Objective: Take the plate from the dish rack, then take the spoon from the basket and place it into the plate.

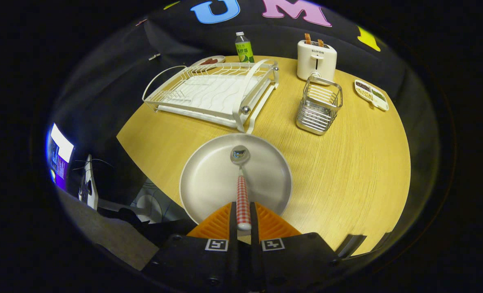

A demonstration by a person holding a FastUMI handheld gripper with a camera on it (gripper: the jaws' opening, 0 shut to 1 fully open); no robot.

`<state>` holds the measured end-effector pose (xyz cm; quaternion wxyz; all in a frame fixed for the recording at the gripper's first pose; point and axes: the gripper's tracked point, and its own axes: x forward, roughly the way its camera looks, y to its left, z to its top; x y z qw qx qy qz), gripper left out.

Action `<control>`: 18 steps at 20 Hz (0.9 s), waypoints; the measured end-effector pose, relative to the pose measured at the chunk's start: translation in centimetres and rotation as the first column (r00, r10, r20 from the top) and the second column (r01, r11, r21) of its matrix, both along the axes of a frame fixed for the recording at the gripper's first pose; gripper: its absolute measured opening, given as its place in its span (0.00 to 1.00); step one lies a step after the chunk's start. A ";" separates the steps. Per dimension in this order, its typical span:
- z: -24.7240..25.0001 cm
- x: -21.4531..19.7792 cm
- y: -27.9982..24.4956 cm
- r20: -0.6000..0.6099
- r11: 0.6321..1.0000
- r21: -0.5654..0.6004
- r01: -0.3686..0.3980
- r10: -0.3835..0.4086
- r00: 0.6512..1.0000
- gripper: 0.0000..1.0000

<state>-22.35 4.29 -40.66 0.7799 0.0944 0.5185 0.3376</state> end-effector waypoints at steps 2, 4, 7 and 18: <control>-1.1 -0.7 -0.1 -0.026 1.000 -0.026 -0.003 0.002 1.000 0.17; -1.9 -1.0 -0.1 -0.045 0.999 -0.039 0.003 -0.005 0.999 0.19; -1.9 -0.7 -0.1 -0.056 0.999 -0.022 0.029 -0.030 0.998 0.30; 1.1 3.3 -1.6 0.050 0.996 -0.011 0.085 -0.084 0.995 0.99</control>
